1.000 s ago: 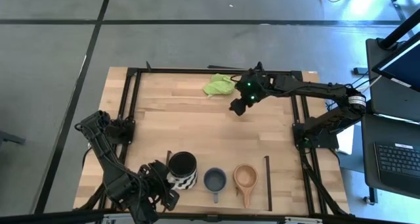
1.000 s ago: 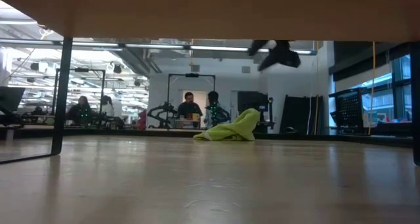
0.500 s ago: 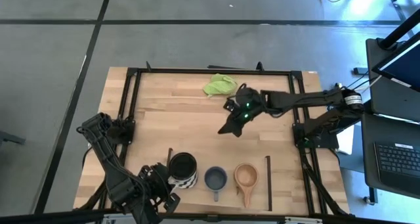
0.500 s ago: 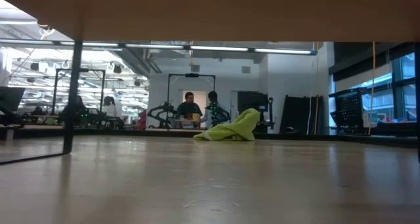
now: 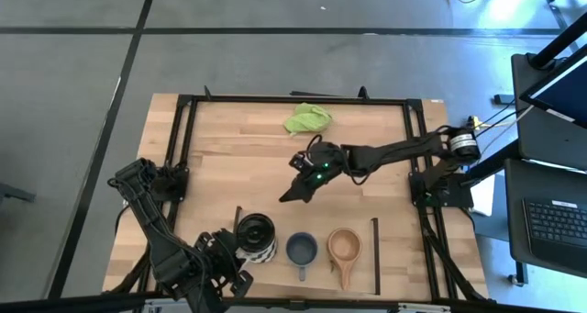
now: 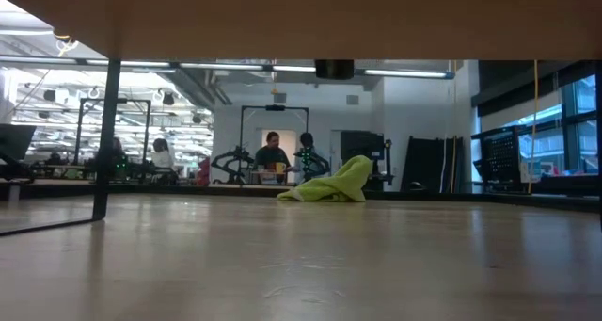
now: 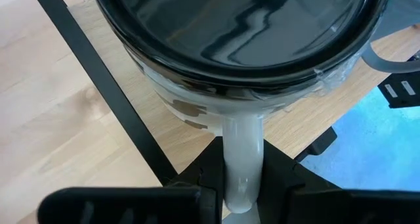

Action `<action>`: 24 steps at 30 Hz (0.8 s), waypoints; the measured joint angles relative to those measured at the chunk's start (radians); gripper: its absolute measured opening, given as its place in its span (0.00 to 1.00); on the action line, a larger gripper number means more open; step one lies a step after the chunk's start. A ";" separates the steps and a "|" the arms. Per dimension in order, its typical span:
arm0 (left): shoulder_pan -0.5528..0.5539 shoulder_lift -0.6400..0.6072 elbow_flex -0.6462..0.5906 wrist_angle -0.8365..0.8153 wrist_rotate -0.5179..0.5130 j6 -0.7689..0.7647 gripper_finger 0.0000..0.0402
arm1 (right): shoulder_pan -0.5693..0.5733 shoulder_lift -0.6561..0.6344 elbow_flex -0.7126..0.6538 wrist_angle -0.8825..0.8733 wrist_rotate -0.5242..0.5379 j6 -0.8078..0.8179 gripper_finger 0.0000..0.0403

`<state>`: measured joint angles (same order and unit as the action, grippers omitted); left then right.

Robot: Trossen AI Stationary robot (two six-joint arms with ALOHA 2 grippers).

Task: Stack small to large cups/mugs on shelf
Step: Put the white mug on the shelf

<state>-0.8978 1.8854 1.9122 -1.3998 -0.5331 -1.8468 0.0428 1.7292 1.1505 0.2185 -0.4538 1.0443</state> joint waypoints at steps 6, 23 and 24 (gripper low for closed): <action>-0.002 0.000 0.000 0.001 0.001 0.016 0.12 | 0.012 0.039 0.078 0.003 -0.037 -0.004 0.01; -0.002 0.000 0.000 0.000 0.000 0.030 0.12 | 0.082 0.127 0.188 -0.032 -0.044 -0.026 0.02; -0.002 0.000 0.000 0.002 0.001 0.037 0.12 | 0.082 0.127 0.188 -0.031 -0.041 -0.027 0.02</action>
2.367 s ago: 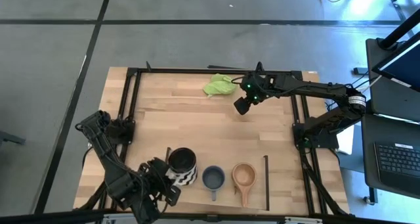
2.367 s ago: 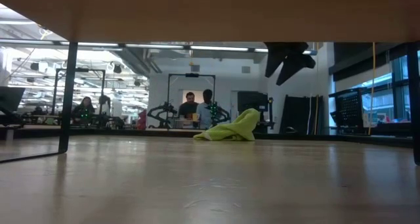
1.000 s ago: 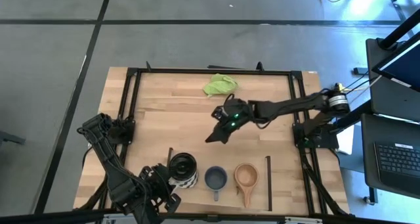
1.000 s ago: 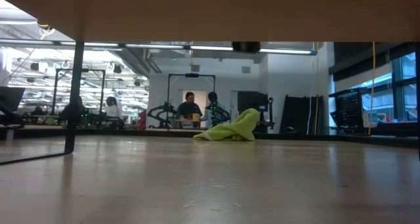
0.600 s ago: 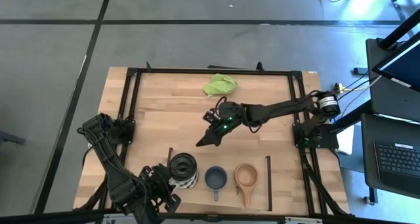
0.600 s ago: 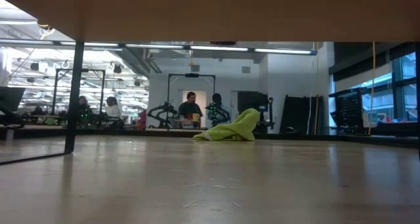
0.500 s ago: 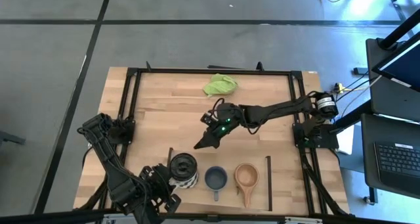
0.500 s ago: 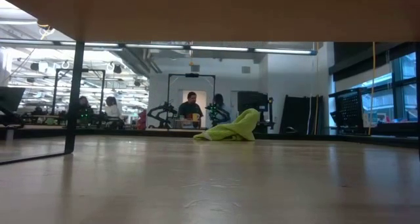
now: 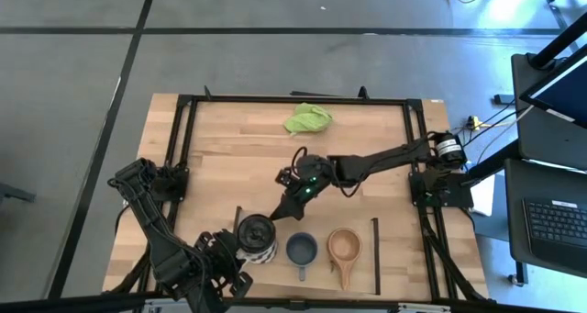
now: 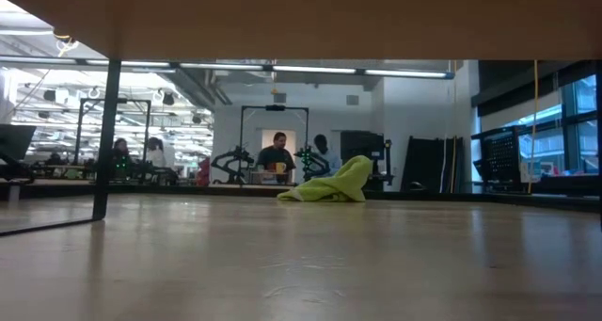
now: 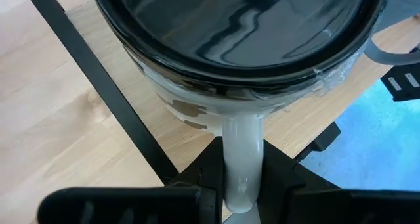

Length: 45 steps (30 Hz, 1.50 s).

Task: Stack small to large cups/mugs on shelf
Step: Put the white mug on the shelf

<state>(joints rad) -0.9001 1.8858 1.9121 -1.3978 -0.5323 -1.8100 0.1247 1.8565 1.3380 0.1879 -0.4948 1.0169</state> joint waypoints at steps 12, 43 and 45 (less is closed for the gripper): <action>0.000 0.000 0.000 0.036 0.005 0.016 0.17 | -0.002 0.000 0.000 -0.002 0.004 -0.001 0.02; -0.016 0.000 0.000 0.114 0.002 0.059 0.20 | 0.001 -0.001 -0.001 -0.048 0.005 -0.029 0.02; -0.016 0.000 0.000 0.113 0.007 0.059 0.19 | 0.001 -0.001 -0.001 -0.048 0.005 -0.031 0.02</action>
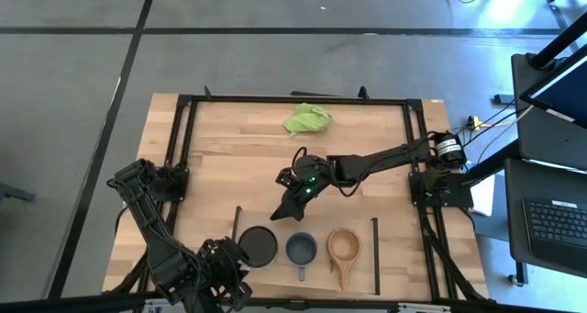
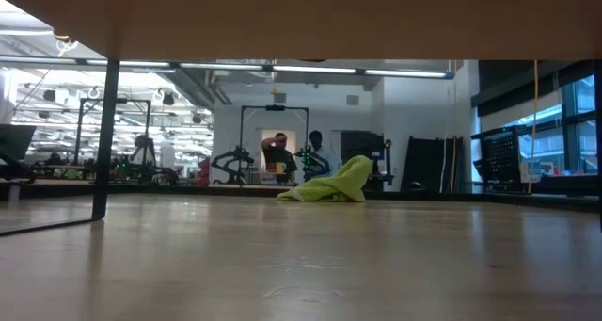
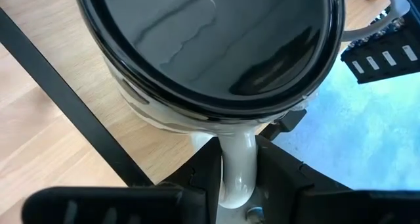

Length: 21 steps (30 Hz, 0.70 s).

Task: Stack small to large cups/mugs on shelf
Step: Put the white mug on the shelf

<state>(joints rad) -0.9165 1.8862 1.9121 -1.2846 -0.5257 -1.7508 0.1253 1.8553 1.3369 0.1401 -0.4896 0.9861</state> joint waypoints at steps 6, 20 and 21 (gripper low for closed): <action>0.000 0.000 0.000 0.003 0.013 0.014 0.22 | -0.004 0.000 0.000 0.000 0.000 -0.004 0.02; -0.011 -0.020 0.000 0.012 0.044 0.052 0.31 | -0.011 0.000 0.000 0.000 0.000 -0.027 0.15; -0.015 -0.027 0.000 0.012 0.043 0.053 0.31 | -0.011 0.000 0.000 0.000 0.000 -0.027 0.16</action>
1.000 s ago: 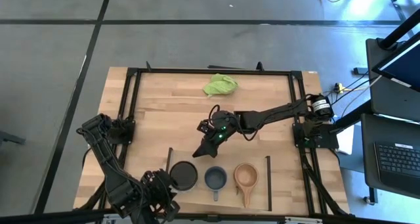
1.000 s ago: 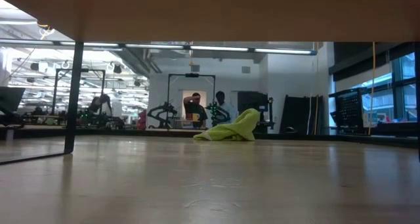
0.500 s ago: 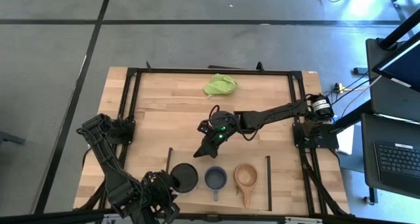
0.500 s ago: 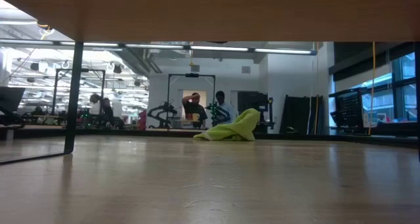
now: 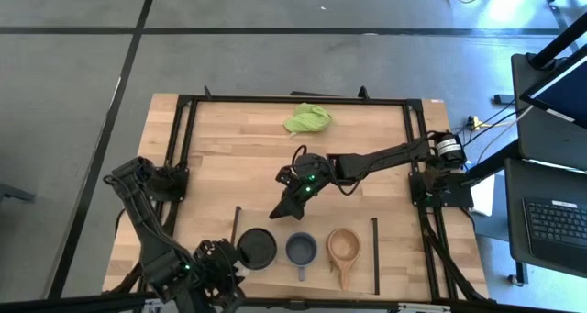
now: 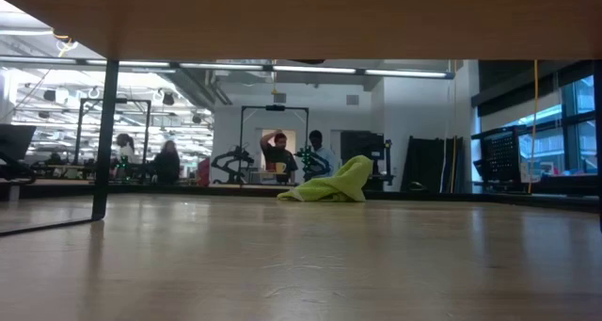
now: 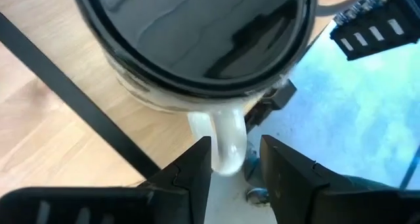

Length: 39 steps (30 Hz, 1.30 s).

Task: Stack small to large cups/mugs on shelf
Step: Put the white mug on the shelf

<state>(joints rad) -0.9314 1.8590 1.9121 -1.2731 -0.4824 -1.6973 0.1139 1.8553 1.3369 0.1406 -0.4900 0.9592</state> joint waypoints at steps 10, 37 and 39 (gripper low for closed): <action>-0.048 -0.051 0.000 -0.012 0.051 0.087 0.30 | 0.000 0.000 0.000 0.004 0.000 -0.002 0.18; -0.022 -0.024 -0.104 -0.023 0.065 0.135 0.00 | -0.005 0.000 0.000 0.004 -0.010 0.010 0.18; -0.022 -0.024 -0.106 -0.004 0.048 0.136 0.00 | -0.009 0.000 0.000 0.004 -0.035 0.016 0.18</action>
<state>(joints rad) -0.9535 1.8351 1.8057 -1.2766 -0.4340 -1.5612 0.1050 1.8553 1.3369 0.1448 -0.5247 0.9757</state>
